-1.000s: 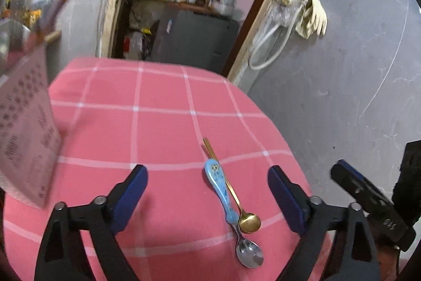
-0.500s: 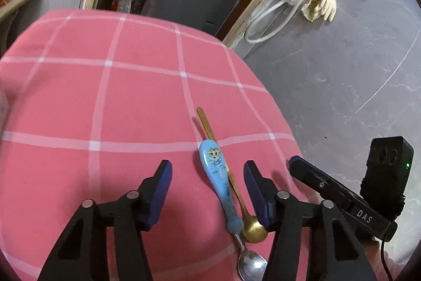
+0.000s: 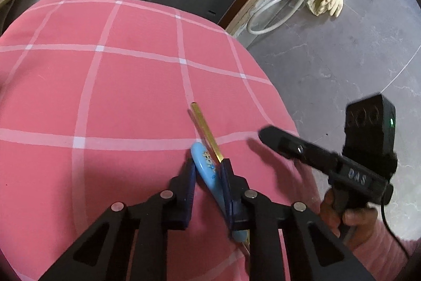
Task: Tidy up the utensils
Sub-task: 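Grasp the blue-handled spoon with the left tool while the right tool grasps the gold spoon, then lift both spoons and carry them toward the caddy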
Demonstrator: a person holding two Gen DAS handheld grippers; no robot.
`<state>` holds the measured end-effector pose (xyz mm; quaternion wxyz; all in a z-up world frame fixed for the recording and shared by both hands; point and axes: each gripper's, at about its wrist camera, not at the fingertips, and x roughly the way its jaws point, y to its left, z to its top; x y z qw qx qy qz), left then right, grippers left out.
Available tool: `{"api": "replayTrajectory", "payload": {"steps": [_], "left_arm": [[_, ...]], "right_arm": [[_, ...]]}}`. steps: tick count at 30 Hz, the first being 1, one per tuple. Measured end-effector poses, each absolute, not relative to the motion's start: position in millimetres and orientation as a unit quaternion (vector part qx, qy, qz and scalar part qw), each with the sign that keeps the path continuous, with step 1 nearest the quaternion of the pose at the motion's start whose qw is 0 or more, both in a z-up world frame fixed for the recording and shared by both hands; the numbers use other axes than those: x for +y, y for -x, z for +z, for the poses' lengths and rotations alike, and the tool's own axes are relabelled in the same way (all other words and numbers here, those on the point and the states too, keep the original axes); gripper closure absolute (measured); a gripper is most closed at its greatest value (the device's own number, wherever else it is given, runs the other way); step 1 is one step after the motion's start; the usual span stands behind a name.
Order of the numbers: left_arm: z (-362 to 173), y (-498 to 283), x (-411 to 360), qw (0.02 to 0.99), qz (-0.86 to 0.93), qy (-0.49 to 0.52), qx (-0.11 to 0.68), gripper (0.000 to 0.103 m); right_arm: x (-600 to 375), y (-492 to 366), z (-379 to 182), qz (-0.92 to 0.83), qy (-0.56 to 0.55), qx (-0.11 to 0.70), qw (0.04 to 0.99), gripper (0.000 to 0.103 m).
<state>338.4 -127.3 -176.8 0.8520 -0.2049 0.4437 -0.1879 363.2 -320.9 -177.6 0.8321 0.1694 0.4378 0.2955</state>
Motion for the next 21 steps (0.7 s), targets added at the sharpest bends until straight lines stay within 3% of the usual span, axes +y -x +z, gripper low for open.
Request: {"api": "replayTrajectory", "payload": {"steps": [19,21], "left_arm": [[-162.2,-332.8,-73.2,0.858,-0.111,0.224,0.449,0.088],[-159.3,-331.7,-69.8,0.859,-0.111,0.225,0.446,0.089]], "right_arm": [[-233.9,-388.3,-179.6,0.330,-0.046,0.502,0.798,0.076],[-228.4,-388.9,-177.6,0.323,-0.023,0.507,0.798,0.087]]}}
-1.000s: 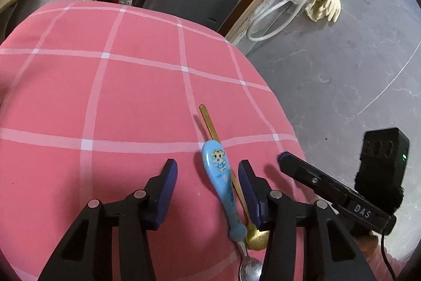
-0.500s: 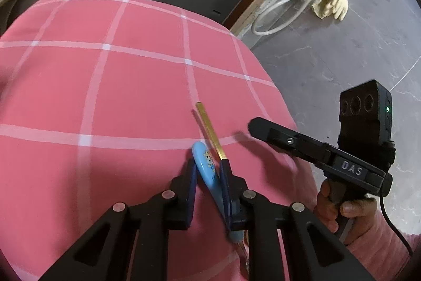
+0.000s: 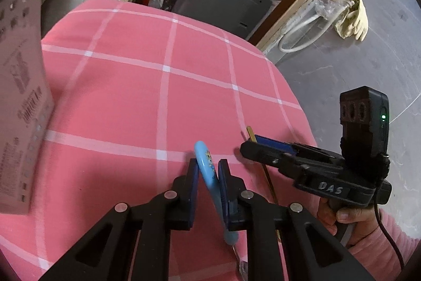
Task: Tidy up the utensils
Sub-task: 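Lift both spoons and carry them toward the caddy, then lower both spoons into the caddy and open both tools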
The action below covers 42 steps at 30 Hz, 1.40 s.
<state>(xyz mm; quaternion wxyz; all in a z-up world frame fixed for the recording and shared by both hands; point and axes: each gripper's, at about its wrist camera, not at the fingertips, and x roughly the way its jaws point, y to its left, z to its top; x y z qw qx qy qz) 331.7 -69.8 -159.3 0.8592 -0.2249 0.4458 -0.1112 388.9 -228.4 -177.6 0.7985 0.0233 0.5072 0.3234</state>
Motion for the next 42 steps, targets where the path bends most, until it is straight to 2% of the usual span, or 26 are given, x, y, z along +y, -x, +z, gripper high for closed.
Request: {"api": "replayTrajectory", "payload": {"steps": [2,8,18,32,37,42], "left_arm": [[-154.8,-331.0,-68.4,0.860,-0.115,0.226,0.442,0.090],[-130.6,-323.8,-68.5,0.869,-0.135,0.215,0.426,0.093],[-46.3,-289.6,-49.3,0.901,-0.165,0.190,0.353,0.094],[93.5,-245.4,42.4,0.943,-0.161,0.139,0.255,0.094],[119.9,-228.0,82.0,0.957,-0.126,0.120,0.230,0.094],[108.8,-229.1,105.0,0.965,-0.081,0.097,0.230,0.094]], "right_arm": [[-224.6,-388.5,-176.2,0.310,-0.005,0.515,0.799,0.096],[-240.7,-366.9,-149.6,0.289,-0.022,0.494,0.820,0.101],[-262.8,-316.1,-45.2,0.249,-0.081,0.383,0.886,0.101],[-182.8,-280.3,119.0,0.268,-0.106,0.194,0.938,0.101],[-135.9,-274.0,138.4,0.296,-0.108,0.163,0.935,0.101],[-92.1,-277.4,120.8,0.302,-0.091,0.173,0.933,0.101]]}}
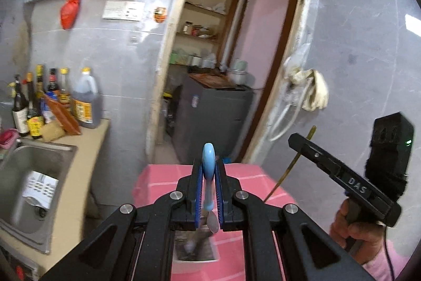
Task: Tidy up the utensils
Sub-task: 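Lower both spoons into the caddy and open both tools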
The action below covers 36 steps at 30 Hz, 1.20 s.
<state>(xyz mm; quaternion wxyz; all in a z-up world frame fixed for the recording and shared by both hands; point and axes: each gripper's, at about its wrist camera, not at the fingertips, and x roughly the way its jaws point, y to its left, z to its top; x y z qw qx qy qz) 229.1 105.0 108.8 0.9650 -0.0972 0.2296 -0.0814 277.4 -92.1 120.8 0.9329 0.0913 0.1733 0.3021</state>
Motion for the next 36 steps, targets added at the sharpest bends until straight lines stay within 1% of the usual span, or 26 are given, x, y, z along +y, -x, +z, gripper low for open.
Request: {"api": "replayTrajectory", "payload": {"steps": [7,14,23,36], "left_arm": [[65.0,-244.9,109.4,0.959,-0.065,0.066,0.267,0.094],[39.5,-252.3,113.5,0.953,-0.057,0.073,0.288,0.094],[29.9,-257.3,115.2,0.947,-0.064,0.088,0.301,0.094],[25.9,-257.3,125.5,0.940,-0.063,0.122,0.311,0.094]], "right_arm": [[-68.0,-279.0,72.8,0.300,-0.077,0.205,0.929,0.101],[-62.4,-280.0,40.0,0.306,-0.066,0.218,0.924,0.101],[-57.7,-283.5,25.0,0.306,-0.064,0.233,0.921,0.101],[-59.8,-286.3,19.6,0.309,-0.063,0.250,0.915,0.100]]}}
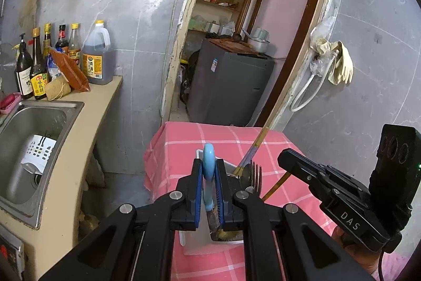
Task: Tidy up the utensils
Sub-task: 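Lower both spoons into the caddy and open both tools, then withdraw both open tools away from the filled caddy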
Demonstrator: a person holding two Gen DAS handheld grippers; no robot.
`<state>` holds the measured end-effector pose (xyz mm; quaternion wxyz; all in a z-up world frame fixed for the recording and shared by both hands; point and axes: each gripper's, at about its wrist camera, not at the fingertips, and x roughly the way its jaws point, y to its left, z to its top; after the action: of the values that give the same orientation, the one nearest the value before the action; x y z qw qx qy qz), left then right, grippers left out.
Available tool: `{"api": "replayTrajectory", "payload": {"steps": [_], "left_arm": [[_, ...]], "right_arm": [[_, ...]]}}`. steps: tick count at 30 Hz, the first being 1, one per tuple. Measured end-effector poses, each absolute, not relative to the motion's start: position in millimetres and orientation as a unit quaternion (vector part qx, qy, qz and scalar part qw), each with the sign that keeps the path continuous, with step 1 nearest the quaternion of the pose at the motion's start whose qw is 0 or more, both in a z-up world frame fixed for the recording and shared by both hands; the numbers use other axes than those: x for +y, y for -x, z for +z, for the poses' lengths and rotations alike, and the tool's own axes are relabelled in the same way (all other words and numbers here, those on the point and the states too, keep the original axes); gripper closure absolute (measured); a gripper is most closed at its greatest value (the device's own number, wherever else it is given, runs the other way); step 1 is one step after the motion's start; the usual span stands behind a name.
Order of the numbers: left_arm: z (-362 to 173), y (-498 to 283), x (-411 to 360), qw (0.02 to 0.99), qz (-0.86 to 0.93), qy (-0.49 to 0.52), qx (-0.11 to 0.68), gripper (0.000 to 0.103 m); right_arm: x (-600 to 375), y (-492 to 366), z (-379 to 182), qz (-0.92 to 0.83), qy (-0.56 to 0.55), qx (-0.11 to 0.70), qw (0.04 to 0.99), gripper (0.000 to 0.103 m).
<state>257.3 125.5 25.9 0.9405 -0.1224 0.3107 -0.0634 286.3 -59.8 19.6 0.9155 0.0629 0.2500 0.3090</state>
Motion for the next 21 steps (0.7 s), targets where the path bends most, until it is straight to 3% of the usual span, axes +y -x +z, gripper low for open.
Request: {"api": "replayTrajectory", "payload": {"steps": [11,16,21], "left_arm": [[25.2,-251.2,123.2,0.939,-0.070,0.131,0.310,0.091],[30.4,-244.4,121.4,0.942,-0.072,0.141,0.296,0.079],[36.7,-232.3,114.0,0.950,-0.067,0.140,0.272,0.057]], "right_arm": [[-70.0,-280.7,20.0,0.299,-0.062,0.243,0.921,0.100],[-82.7,-272.0,27.1,0.283,-0.061,0.235,0.928,0.097],[-104.9,-258.2,38.0,0.257,-0.063,0.218,0.939,0.067]]}}
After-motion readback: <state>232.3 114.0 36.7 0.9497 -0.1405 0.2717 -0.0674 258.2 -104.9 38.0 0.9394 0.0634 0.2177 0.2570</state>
